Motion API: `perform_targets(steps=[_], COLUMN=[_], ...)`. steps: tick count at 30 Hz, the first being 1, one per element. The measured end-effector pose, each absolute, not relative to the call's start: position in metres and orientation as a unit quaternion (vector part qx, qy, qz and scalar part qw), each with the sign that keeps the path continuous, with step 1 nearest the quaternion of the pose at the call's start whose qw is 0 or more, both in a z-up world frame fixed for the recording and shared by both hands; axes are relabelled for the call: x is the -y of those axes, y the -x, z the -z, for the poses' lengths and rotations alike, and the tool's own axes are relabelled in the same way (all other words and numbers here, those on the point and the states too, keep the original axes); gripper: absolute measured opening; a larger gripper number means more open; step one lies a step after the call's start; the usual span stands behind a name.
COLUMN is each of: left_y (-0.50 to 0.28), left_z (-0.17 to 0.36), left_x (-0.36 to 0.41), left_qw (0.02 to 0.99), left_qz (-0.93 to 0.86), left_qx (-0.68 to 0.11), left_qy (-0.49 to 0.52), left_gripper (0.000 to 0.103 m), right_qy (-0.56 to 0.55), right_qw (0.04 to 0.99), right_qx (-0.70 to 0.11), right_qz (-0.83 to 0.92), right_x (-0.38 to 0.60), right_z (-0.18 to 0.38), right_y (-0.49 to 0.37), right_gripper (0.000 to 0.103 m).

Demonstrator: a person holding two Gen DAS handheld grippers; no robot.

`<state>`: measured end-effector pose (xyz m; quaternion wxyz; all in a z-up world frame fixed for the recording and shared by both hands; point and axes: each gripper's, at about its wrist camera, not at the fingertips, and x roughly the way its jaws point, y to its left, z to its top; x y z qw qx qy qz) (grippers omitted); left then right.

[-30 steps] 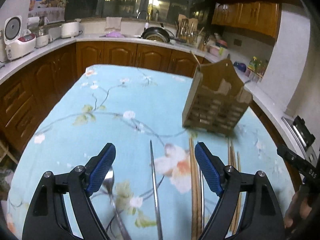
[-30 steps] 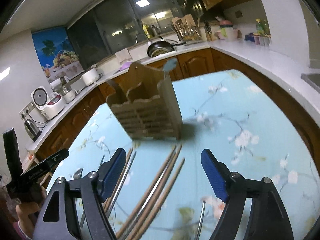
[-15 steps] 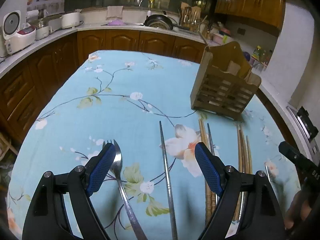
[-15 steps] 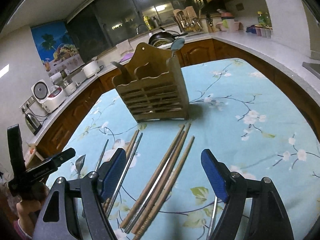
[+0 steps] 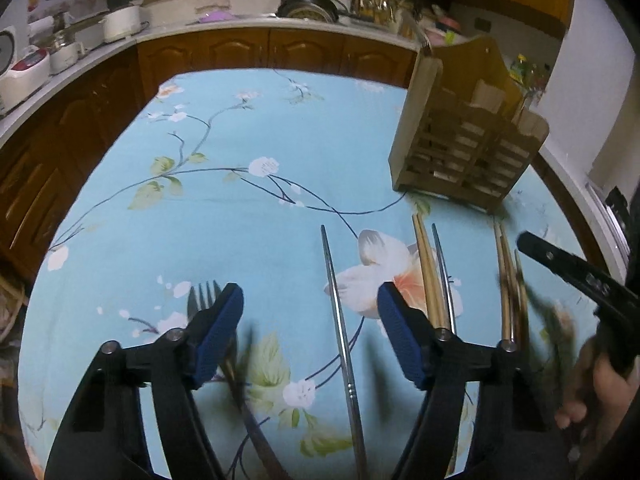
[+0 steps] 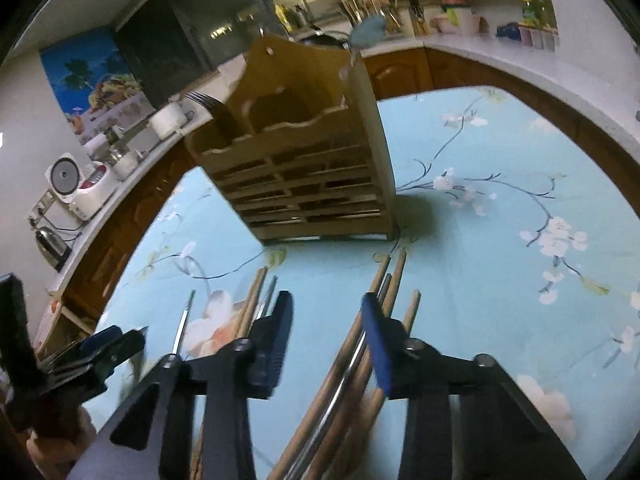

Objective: Organize utensils
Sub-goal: 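Move both open tools back down to the utensils on the cloth, then grasp a steel knife with the left tool while the right tool grasps a wooden chopstick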

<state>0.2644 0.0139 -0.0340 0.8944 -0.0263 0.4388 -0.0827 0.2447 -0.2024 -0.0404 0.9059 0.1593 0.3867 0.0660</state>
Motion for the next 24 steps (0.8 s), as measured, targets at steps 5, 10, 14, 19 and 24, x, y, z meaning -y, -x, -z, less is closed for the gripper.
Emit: perform_targets(steps=[5,10,14,19,24], left_y=[-0.280,-0.296,-0.304,-0.303,-0.301], left_z=[0.042,0.051,0.063,0.061,0.058], left_x=[-0.010,-0.002,0.006,0.015,0.010], left_qw=[0.885,0.876,0.868,0.872,0.868], left_qz=[0.088,0.098,0.106,0.105,0.117], left_qx=[-0.457,-0.472,-0.486,-0.477,-0.482], left_qy=[0.020,0.010,-0.005,-0.038,-0.016], left_gripper=[0.059,0.049,0.034,0.011,0.006], right_qy=[-0.147,-0.137,-0.128,-0.066,-0.088], right_qw=[0.898,0.890,0.888,0.896,0.894], right_qx=[-0.412,-0.433,-0.440,-0.438,-0.436], right_qz=[-0.044,-0.029,-0.031,-0.026,-0.049], right_x=[0.202,0.205,0.203,0.188,0.190], right_z=[0.054,0.067,0.069,0.070,0.066], right_y=[-0.270,-0.285,-0.294,-0.297,-0.293], right_gripper=[0.027,0.026,0.022,0.013,0.000])
